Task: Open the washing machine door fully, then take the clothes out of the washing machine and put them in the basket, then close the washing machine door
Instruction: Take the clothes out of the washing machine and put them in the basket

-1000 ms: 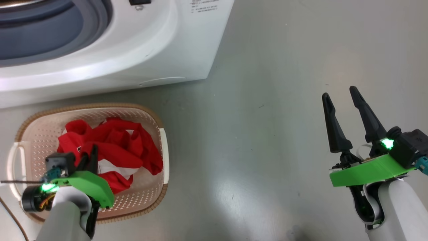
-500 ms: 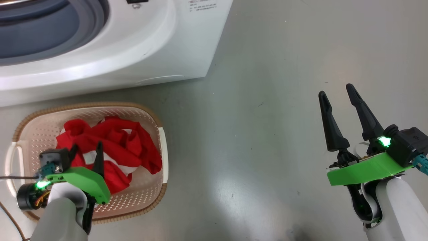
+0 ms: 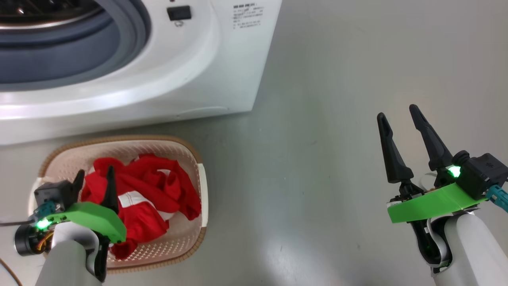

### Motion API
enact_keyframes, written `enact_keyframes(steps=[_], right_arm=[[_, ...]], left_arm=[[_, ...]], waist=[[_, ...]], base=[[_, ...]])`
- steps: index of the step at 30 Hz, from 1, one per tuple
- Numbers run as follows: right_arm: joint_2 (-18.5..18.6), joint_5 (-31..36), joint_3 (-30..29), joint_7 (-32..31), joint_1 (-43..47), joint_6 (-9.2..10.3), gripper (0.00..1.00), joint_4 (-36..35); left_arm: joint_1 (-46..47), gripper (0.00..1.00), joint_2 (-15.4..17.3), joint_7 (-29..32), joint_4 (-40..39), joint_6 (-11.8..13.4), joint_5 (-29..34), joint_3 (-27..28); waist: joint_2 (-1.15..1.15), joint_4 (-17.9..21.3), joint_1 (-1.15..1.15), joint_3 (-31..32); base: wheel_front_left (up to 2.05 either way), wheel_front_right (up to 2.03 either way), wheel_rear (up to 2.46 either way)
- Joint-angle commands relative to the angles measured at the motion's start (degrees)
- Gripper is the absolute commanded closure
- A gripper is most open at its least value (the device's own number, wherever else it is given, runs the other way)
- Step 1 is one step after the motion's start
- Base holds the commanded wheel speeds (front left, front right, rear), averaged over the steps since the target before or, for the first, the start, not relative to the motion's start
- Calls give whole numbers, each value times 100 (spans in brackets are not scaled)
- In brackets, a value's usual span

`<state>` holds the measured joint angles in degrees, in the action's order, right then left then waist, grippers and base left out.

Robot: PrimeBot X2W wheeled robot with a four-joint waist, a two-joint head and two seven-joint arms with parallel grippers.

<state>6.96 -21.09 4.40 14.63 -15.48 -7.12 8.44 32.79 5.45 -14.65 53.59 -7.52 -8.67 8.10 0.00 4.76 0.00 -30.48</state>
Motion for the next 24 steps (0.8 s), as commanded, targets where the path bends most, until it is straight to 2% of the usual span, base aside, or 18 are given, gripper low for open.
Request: enact_keyframes(steps=[1,24], right_arm=[[43,4,117,37,161,-36,0,-95],[141,-91,65,37,829,-36,0,92]], left_arm=[[-262,0,130,-35,-232,6,-57,209],[-1608,0,-76,-35,-2602,4,-149,200]], waist=[[0,-60,0,229],[0,-330,0,1613]], base=[[0,0,0],[0,0,0]])
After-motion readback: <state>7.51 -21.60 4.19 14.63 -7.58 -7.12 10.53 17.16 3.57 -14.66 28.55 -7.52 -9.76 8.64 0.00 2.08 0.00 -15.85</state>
